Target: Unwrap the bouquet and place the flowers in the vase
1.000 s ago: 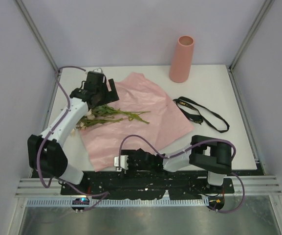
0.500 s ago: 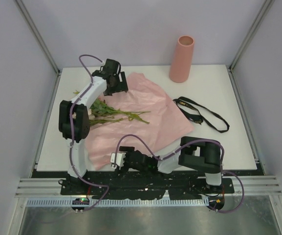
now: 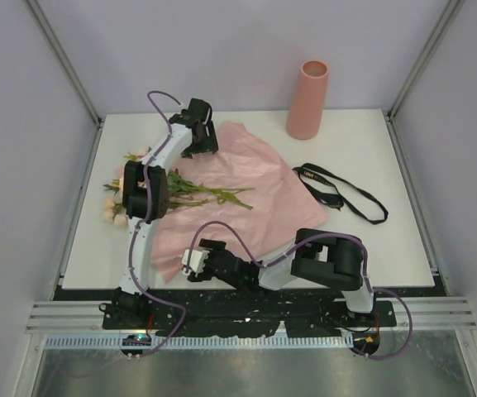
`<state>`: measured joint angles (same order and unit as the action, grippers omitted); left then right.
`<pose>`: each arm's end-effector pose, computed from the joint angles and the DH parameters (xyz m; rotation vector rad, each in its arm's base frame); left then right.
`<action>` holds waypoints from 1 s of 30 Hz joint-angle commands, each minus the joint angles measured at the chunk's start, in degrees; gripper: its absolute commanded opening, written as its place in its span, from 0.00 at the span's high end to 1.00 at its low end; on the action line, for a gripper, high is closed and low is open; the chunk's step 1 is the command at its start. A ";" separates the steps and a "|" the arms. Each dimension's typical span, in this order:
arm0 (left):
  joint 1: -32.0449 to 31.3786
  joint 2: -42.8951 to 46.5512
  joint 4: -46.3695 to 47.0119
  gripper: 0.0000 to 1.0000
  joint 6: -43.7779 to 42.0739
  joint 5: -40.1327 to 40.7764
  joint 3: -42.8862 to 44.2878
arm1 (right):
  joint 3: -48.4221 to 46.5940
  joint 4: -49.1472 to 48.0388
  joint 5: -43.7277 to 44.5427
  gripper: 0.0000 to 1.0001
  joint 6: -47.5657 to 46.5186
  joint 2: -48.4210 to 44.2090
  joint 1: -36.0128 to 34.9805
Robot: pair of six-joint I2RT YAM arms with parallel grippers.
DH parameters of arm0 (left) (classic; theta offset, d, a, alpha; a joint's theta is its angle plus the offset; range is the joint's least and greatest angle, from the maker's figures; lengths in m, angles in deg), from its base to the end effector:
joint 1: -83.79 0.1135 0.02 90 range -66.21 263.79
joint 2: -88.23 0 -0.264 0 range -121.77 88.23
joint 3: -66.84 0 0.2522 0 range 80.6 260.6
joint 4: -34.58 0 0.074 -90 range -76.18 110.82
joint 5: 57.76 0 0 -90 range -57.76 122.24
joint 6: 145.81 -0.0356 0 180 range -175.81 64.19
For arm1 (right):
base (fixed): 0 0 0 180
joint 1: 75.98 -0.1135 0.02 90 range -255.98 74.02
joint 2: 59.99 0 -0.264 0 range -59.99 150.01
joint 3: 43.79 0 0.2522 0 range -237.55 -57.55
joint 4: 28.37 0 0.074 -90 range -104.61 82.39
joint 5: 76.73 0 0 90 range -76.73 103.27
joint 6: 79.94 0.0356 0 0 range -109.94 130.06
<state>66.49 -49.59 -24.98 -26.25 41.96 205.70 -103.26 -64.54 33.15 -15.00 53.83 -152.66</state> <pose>0.5028 -0.1503 0.2023 -0.3358 2.5496 -0.0875 0.0983 0.3628 0.1165 -1.2967 1.3599 0.2936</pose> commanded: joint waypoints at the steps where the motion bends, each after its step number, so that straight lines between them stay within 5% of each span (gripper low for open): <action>1: 0.95 -1.05 0.26 0.19 1.28 0.84 3.66 | -1.13 -1.31 0.51 0.25 1.68 -0.17 1.97; 9: 3.94 -4.57 2.38 0.18 7.00 -12.78 8.41 | -3.50 5.97 -2.91 0.24 5.45 -3.95 3.82; 14: 3.94 4.81 3.52 0.17 3.06 -14.55 5.78 | -0.26 8.00 -8.52 0.23 14.05 -14.21 3.82; 19: 4.03 22.39 4.85 0.15 0.94 -12.36 -3.44 | 2.12 11.44 -25.49 0.23 20.12 -26.34 3.82; 26: 4.03 39.88 2.48 0.14 0.14 -6.46 -22.24 | 1.17 18.89 -16.37 0.21 21.46 -32.96 7.24; 30: 4.03 51.21 3.86 0.14 3.56 -9.18 -40.57 | -3.32 26.11 -13.99 0.21 18.73 -29.89 12.86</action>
<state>70.47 -2.80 -19.84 -24.68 33.46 180.69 -102.02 -46.18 15.95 5.22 21.59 -144.69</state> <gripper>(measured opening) 0.854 0.787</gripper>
